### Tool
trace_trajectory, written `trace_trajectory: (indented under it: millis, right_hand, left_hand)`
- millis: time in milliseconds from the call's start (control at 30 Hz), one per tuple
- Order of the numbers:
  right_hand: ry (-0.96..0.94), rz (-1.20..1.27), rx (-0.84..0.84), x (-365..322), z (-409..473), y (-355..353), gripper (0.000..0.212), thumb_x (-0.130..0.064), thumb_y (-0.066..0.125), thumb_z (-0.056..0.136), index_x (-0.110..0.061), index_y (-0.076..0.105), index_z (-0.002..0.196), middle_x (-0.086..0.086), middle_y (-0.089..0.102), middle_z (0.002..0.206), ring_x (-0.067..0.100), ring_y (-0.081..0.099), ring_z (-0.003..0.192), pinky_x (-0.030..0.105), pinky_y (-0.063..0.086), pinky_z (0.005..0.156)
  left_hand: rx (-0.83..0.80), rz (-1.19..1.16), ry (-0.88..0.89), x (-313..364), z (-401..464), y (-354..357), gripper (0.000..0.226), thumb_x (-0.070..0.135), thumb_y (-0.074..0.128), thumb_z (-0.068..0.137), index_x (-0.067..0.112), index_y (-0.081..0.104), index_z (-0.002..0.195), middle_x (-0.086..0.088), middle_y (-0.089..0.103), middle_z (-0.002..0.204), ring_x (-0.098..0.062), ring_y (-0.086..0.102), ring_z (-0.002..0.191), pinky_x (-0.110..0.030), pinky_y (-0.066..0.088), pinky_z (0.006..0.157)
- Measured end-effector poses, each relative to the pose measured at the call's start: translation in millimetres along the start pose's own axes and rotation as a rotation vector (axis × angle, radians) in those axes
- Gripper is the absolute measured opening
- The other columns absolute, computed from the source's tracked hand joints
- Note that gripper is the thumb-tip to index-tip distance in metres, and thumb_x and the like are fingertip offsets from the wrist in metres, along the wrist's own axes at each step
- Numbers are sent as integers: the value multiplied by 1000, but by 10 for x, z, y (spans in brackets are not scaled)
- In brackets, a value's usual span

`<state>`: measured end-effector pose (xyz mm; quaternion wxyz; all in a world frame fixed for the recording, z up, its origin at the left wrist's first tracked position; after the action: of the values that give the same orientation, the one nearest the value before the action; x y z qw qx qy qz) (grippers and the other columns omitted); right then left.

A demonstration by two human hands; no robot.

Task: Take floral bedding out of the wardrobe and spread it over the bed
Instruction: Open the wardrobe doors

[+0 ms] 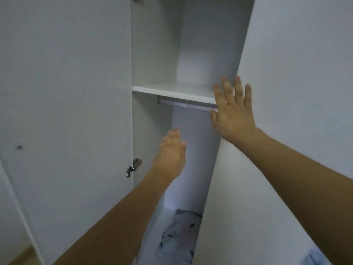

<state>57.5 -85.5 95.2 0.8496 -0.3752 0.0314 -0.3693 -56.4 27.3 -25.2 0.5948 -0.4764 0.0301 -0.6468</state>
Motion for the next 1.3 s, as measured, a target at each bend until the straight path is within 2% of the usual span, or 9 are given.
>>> trace_trajectory:
  millis: [167,333,533,667,767,867,1033,1167,1300]
  right_hand:
    - [426,-6,-47,573,-101,284,93,-63,36,89,-15,-17,149,8,-23,158,37,-20,144,63,-7,111]
    - [659,124,-21,645,37,646,115,-81,40,74,-18,-22,147,3,-27,156,35,-20,144,73,5,105]
    - [789,90,56,522,161,744,125,-67,63,72,-13,-20,147,8,-24,157,39,-18,144,71,16,104]
    - [764,113,73,428,-34,472,119,-59,66,73,-14,-15,149,7,-18,159,38,-13,145,64,22,108]
    - [721,163,82,353,-301,145,118,-56,65,73,-15,-15,149,4,-18,159,33,-12,146,55,24,111]
    - [701,188,97,288,-647,-226,116,-56,62,70,-17,-14,149,-1,-15,160,27,-6,148,46,32,108]
    - [733,190,157,239,-1273,-895,95,-52,59,75,-24,7,149,-1,17,159,25,32,141,43,39,106]
    - [710,336,224,312,-1738,-1385,59,-39,55,74,-26,42,131,-5,62,114,17,61,103,38,54,92]
    - [707,312,271,479,-2143,-1751,37,-24,57,77,-34,55,112,-10,67,88,7,64,83,20,56,79]
  left_hand:
    - [-439,-191,85,268,299,1022,53,28,29,104,12,13,152,-8,22,158,-19,23,144,-25,16,116]
    - [-557,-430,38,160,574,1511,46,26,31,104,23,24,149,1,46,144,-17,49,126,-35,37,109]
    - [-654,-463,58,-68,841,1593,30,27,32,104,13,58,109,-4,65,104,-15,60,89,-23,46,73]
    - [-674,-469,109,-63,642,1404,29,29,42,101,9,61,89,-2,63,80,-10,56,71,-26,45,68]
    - [-698,-537,116,12,254,1210,34,31,50,98,2,63,89,-16,67,86,-21,61,74,-34,50,74]
    - [-738,-630,131,182,-179,1027,25,32,59,93,14,71,79,-5,71,77,-15,65,70,-25,52,70]
    - [-739,-741,210,639,-828,891,38,37,68,83,0,69,77,-24,65,75,-17,53,60,-30,45,61]
    - [-771,-836,264,1003,-1240,991,16,42,74,74,26,76,77,9,74,74,-7,68,70,-25,55,67]
    - [-908,-817,344,1439,-1491,1222,66,67,74,61,31,64,115,16,71,106,6,66,90,-22,53,82]
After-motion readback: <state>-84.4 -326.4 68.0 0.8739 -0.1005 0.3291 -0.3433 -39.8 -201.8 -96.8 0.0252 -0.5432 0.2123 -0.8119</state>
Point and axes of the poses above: each hand's wrist, its own z-axis towards the middle knuckle, its own y-axis out of the palm, x = y × z, the point moved 4 cm from there along z, towards the middle knuckle
